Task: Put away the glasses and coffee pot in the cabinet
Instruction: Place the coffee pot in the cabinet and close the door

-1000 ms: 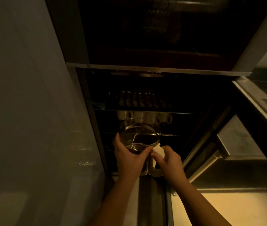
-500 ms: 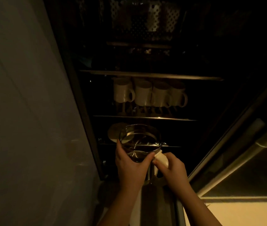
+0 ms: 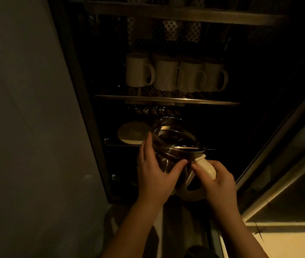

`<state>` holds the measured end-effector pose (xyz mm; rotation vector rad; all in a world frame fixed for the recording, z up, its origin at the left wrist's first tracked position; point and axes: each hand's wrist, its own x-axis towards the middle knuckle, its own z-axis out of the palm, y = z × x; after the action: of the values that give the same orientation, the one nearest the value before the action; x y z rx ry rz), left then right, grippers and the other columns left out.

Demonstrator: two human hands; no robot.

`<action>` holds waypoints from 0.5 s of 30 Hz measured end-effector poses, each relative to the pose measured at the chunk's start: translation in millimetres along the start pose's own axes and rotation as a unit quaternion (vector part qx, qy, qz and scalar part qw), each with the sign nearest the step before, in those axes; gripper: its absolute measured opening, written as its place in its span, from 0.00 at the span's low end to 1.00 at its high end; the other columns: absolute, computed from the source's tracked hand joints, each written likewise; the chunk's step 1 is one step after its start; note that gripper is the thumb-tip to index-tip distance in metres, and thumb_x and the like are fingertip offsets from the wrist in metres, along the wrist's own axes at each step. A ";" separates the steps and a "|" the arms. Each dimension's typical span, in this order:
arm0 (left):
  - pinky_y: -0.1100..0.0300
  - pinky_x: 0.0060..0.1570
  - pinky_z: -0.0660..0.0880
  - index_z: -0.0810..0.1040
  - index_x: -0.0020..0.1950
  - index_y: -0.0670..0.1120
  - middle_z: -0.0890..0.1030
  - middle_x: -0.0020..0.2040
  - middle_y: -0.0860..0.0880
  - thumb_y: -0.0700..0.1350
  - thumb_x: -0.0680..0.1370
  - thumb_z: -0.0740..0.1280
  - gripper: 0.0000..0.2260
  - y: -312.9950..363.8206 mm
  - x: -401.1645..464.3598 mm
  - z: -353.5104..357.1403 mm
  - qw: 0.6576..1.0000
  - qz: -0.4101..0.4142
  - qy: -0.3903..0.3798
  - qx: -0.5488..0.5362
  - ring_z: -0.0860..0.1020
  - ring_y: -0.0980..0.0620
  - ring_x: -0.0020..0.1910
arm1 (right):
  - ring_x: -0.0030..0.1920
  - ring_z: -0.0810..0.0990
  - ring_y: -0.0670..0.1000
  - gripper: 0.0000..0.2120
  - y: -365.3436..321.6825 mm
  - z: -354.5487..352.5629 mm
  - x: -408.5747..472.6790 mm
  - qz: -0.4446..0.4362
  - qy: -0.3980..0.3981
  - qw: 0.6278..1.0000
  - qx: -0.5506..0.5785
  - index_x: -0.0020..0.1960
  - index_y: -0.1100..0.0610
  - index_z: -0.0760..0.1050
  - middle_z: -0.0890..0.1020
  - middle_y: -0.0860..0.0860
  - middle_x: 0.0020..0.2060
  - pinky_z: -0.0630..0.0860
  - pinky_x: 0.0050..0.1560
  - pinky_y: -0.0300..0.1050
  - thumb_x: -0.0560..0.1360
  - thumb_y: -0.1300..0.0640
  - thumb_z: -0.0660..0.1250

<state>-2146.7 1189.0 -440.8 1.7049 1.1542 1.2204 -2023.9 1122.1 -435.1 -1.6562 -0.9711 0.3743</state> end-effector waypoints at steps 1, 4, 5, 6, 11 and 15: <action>0.50 0.68 0.67 0.49 0.76 0.63 0.56 0.76 0.57 0.62 0.66 0.73 0.45 2.1 -2.4 1.6 1.000 0.010 -0.005 0.005 0.59 0.54 0.74 | 0.44 0.78 0.45 0.10 -1.1 -2.8 -1.5 0.018 0.012 1.000 0.019 0.52 0.49 0.75 0.78 0.45 0.46 0.73 0.35 0.35 0.73 0.50 0.70; 0.56 0.66 0.65 0.52 0.74 0.65 0.56 0.73 0.63 0.58 0.69 0.74 0.41 9.8 -11.8 5.5 0.998 0.059 -0.006 0.029 0.59 0.57 0.73 | 0.44 0.77 0.46 0.04 -6.6 -7.5 -3.2 0.105 0.038 0.989 0.101 0.48 0.46 0.74 0.78 0.47 0.45 0.71 0.34 0.36 0.74 0.49 0.67; 0.57 0.65 0.66 0.54 0.74 0.64 0.57 0.73 0.62 0.57 0.69 0.74 0.39 10.9 -13.9 6.9 0.997 0.076 -0.005 0.034 0.61 0.57 0.72 | 0.44 0.78 0.47 0.05 -6.8 -7.5 -3.1 0.138 0.045 0.980 0.135 0.48 0.48 0.74 0.78 0.49 0.45 0.71 0.35 0.38 0.75 0.48 0.67; 0.59 0.64 0.67 0.56 0.73 0.63 0.59 0.72 0.61 0.56 0.70 0.73 0.37 10.7 -15.8 7.9 0.996 0.087 0.000 0.036 0.62 0.57 0.71 | 0.45 0.78 0.49 0.07 -6.7 -6.8 -2.8 0.176 0.052 0.967 0.176 0.50 0.50 0.75 0.78 0.50 0.46 0.72 0.36 0.40 0.75 0.48 0.66; 0.58 0.61 0.72 0.63 0.70 0.56 0.66 0.67 0.55 0.59 0.70 0.69 0.31 1.7 -26.4 12.4 0.994 0.088 0.039 0.053 0.68 0.55 0.66 | 0.50 0.78 0.50 0.17 2.0 -5.7 1.0 0.336 0.087 0.852 0.391 0.60 0.57 0.75 0.79 0.52 0.49 0.74 0.46 0.44 0.75 0.50 0.67; 0.58 0.59 0.73 0.67 0.68 0.52 0.68 0.65 0.54 0.53 0.69 0.75 0.31 -6.4 -30.6 16.2 0.996 0.045 0.042 0.062 0.69 0.55 0.64 | 0.51 0.79 0.50 0.18 7.6 -6.5 3.3 0.359 0.090 0.815 0.445 0.60 0.57 0.75 0.80 0.53 0.52 0.77 0.53 0.47 0.74 0.48 0.68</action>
<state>-2137.2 1161.4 -460.4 1.8291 1.2380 1.3105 -2014.4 1120.1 -439.2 -1.0624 0.0812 0.9833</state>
